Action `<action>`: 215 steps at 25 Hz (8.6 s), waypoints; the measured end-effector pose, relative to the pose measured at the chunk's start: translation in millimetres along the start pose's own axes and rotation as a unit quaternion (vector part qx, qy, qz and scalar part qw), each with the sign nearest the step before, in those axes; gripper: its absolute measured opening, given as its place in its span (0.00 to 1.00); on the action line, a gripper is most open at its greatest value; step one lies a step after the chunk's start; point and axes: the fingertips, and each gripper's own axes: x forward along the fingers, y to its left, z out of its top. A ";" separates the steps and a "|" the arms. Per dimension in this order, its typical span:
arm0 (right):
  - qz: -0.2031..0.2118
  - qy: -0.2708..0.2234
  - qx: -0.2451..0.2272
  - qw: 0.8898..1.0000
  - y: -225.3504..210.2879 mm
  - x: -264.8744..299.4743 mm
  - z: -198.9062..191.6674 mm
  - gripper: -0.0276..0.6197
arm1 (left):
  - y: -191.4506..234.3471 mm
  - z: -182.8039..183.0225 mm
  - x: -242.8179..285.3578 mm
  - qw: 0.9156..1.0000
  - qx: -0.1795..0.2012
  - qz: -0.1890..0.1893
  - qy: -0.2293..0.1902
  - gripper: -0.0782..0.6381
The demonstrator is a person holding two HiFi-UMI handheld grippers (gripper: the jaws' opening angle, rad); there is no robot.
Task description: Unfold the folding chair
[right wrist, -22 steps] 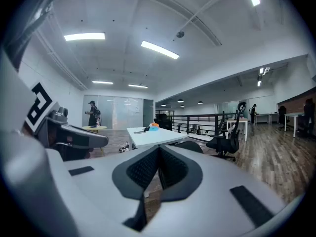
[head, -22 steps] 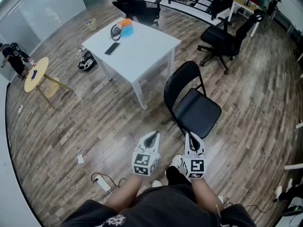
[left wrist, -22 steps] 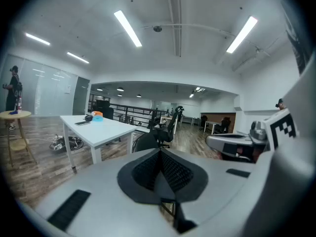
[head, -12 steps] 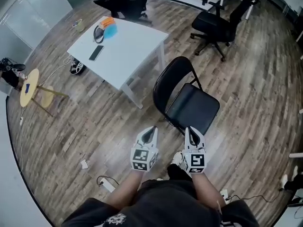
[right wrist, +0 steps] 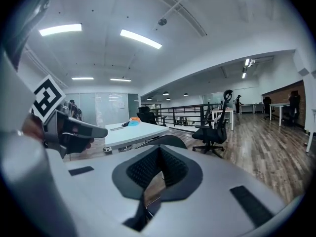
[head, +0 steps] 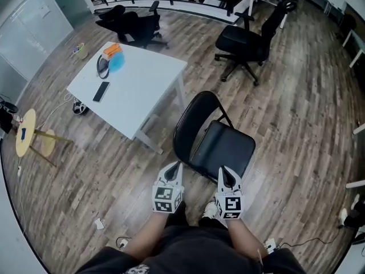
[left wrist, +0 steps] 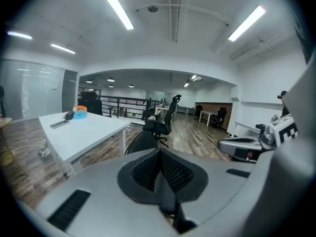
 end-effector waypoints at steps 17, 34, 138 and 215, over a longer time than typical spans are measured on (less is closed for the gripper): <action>-0.160 0.051 0.033 0.985 -43.2 82.0 -11.7 0.06 | 89.8 43.9 126.3 0.992 0.049 -0.102 0.055 0.12; -0.147 0.171 0.293 0.929 -193.0 67.3 -231.1 0.50 | 88.1 -18.2 232.3 0.968 0.067 -0.064 0.232 0.51; 0.125 0.256 0.525 0.802 207.2 458.5 -85.4 0.66 | 323.5 109.3 192.9 0.956 -0.092 -0.147 0.238 0.25; -0.087 -0.122 -0.068 0.986 45.1 -94.1 127.5 0.06 | -64.3 91.3 -78.0 0.982 0.043 -0.153 -0.101 0.12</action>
